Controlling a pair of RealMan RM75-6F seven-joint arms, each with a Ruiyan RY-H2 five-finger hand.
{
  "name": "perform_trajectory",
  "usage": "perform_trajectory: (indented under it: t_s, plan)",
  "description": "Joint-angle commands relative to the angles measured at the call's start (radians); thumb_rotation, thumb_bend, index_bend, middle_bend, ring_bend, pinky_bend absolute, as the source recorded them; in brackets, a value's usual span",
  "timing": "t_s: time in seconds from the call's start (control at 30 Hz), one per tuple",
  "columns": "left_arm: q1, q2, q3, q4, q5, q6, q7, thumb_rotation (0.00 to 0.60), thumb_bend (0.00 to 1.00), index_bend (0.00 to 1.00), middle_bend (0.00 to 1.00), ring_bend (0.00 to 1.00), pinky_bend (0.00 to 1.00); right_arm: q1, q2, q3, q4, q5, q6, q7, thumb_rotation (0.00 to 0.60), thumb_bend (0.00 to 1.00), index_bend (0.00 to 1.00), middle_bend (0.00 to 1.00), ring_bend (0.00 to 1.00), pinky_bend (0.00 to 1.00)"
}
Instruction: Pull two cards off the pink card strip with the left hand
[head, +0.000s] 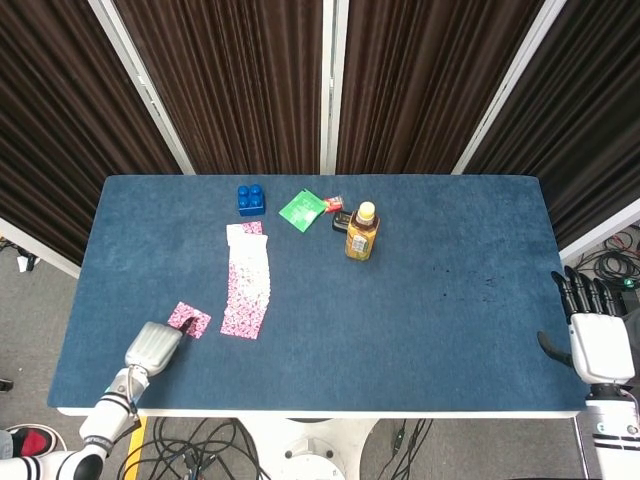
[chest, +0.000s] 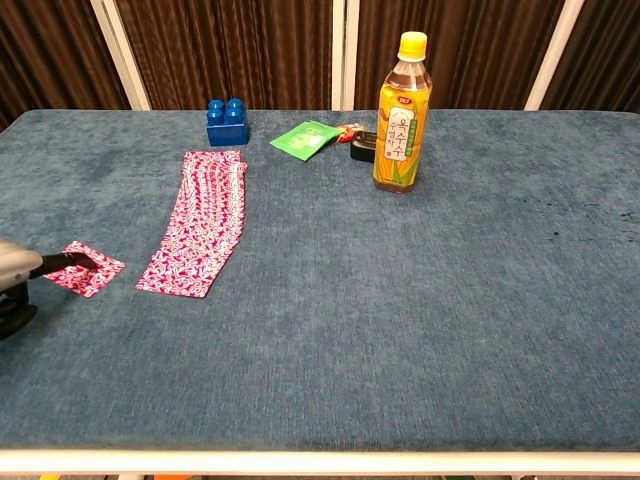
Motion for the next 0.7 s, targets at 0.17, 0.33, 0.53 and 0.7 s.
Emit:
perform_trajectory:
  t_s: [0.17, 0.33, 0.53, 0.7]
  plan:
    - [0.003, 0.003, -0.016, 0.006, -0.031, 0.024, 0.004, 0.6, 0.6, 0.09, 0.86, 0.89, 0.95, 0.0, 0.001, 0.001, -0.004, 0.0, 0.004, -0.005, 0.6, 0.17, 0.0, 0.0, 0.0, 0.0]
    - [0.012, 0.003, -0.02, -0.015, 0.036, 0.076, -0.027, 0.6, 0.6, 0.09, 0.86, 0.89, 0.95, -0.001, 0.003, 0.002, -0.003, 0.001, 0.007, 0.0, 0.6, 0.17, 0.0, 0.0, 0.0, 0.0]
    - [0.011, 0.002, 0.001, -0.076, 0.114, 0.087, -0.04, 0.6, 0.6, 0.09, 0.86, 0.89, 0.95, -0.002, 0.003, 0.002, 0.003, 0.002, 0.007, 0.012, 0.6, 0.18, 0.0, 0.0, 0.0, 0.0]
    - [-0.002, -0.028, 0.018, -0.079, 0.132, 0.054, -0.024, 0.6, 0.6, 0.09, 0.86, 0.89, 0.95, -0.003, 0.004, 0.002, 0.011, 0.005, 0.005, 0.024, 0.6, 0.18, 0.0, 0.0, 0.0, 0.0]
